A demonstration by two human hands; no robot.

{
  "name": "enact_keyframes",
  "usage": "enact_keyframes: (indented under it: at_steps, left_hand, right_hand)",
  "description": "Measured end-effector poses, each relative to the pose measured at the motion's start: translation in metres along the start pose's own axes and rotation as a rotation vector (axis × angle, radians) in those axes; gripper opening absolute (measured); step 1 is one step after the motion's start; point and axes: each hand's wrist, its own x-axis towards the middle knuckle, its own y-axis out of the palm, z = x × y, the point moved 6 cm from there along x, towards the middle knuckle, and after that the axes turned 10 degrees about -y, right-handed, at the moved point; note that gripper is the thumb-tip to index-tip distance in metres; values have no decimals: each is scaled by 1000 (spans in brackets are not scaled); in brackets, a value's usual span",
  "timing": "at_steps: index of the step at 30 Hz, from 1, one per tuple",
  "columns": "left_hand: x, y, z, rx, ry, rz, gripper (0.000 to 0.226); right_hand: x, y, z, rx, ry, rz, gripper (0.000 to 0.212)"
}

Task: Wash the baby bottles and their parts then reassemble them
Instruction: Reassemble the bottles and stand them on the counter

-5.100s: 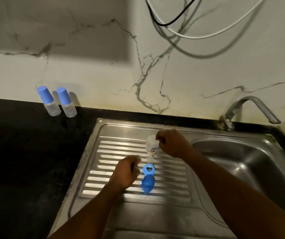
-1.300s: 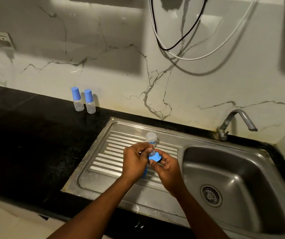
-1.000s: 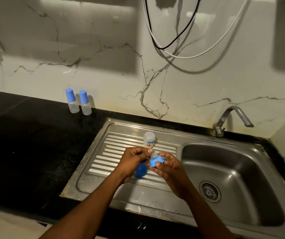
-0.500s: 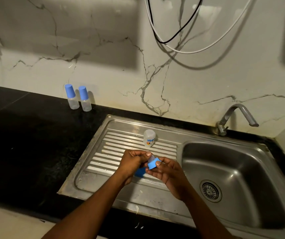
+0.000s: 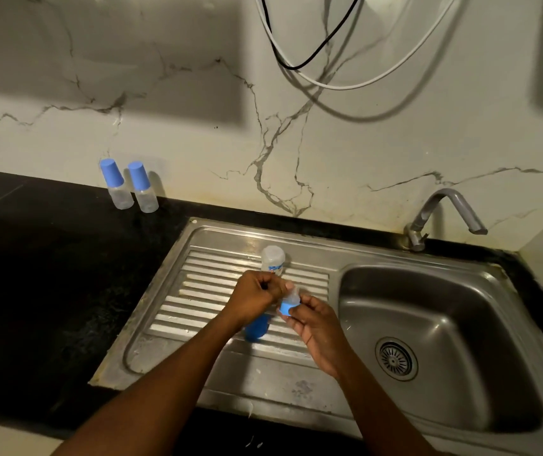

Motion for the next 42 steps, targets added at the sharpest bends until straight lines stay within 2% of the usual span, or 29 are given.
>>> enact_keyframes:
  at_steps: [1,3,4,6,8,12,15,19,22,24,27,31,34,37,40,42]
  left_hand:
    - [9,-1,-5,143,45,-82,20]
    - [22,-1,-20,641,180,-243,22]
    - [30,5,-24,919,229,-259,26]
    - [45,13,-22,1328,254,-194,49]
    - [58,17,-20,1522,245,-124,66]
    - [80,19,-9,1612,135,-14,79]
    - [88,17,-6,1536,87,-10,79]
    - [88,5,-10,1334,121,-128,73]
    - [80,-21,-3,808,-2,-277,61]
    - [65,-32,5,426,-47,-315,49]
    - [37,-38,23,-6,-151,-241,38]
    - [4,-29,25,-328,-199,-57,38]
    - [-19,-22,11,-392,-181,42,50]
    - [-37,-12,-6,-314,-157,152,51]
    - [-48,-9,-20,-189,-119,118,36]
    - [-53,-7,-24,-157,-134,124,38]
  right_hand:
    - [6,-3,0,12,-4,-53,24]
    - [15,-7,-1,37,-4,-143,22]
    - [19,-10,-1,52,2,-176,22]
    - [24,-13,-1,79,21,-221,21]
    - [27,-16,-1,91,37,-254,21]
    - [33,-21,-4,97,52,-295,22]
    - [35,-24,-4,99,58,-316,23]
    - [39,-24,-4,118,67,-315,21]
    - [45,-24,-2,167,71,-307,16]
    - [51,-23,4,196,48,-301,12]
    - [61,-17,23,176,-7,-236,12]
    - [62,11,47,-33,-17,13,25]
    - [56,31,57,-139,-23,171,27]
    - [46,45,65,-203,-4,314,31]
    - [36,57,74,-269,0,424,37]
    - [30,61,84,-282,-11,470,37]
